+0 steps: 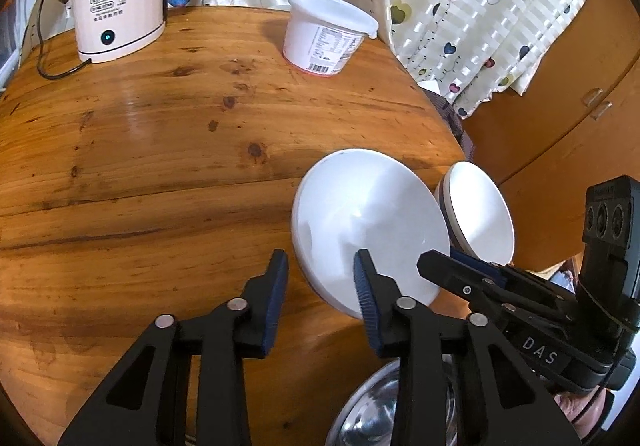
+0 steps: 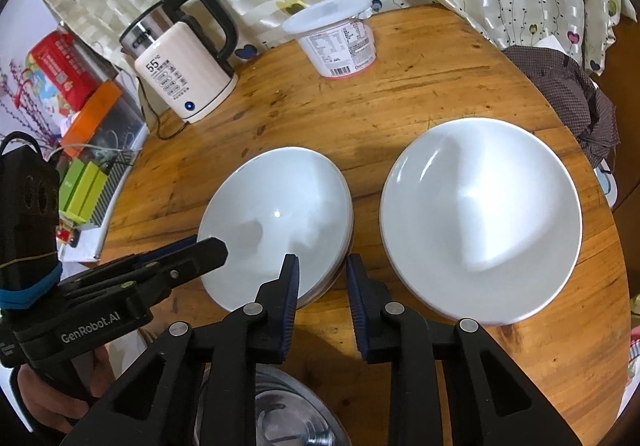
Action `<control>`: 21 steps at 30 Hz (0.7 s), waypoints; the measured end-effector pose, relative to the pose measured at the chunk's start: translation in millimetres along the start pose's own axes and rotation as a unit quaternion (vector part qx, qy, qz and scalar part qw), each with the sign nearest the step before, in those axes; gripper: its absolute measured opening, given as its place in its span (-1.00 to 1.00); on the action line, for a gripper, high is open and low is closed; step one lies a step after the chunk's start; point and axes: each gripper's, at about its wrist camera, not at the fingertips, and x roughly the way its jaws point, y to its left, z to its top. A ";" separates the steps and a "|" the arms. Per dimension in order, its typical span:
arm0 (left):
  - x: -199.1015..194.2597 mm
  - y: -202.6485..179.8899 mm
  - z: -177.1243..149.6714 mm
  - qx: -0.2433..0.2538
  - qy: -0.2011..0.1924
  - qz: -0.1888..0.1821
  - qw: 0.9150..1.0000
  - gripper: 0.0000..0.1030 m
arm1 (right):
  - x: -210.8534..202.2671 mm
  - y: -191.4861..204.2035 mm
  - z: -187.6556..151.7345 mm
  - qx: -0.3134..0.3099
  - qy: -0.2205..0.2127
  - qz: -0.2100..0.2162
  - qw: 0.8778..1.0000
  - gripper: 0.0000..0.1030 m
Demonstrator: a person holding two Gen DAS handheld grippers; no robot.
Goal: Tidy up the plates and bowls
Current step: 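Close the right gripper on the rim of a white bowl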
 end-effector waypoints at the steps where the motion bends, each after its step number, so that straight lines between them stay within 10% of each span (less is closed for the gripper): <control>1: 1.7 -0.4 0.3 0.001 0.001 0.000 1.000 -0.37 | 0.3 -0.1 0.2 -0.001 0.000 -0.001 1.000 -0.57; 21: -0.5 -0.9 1.5 0.010 -0.008 0.008 1.000 -0.50 | -2.1 0.8 4.0 -0.006 -0.006 -0.007 1.000 -0.59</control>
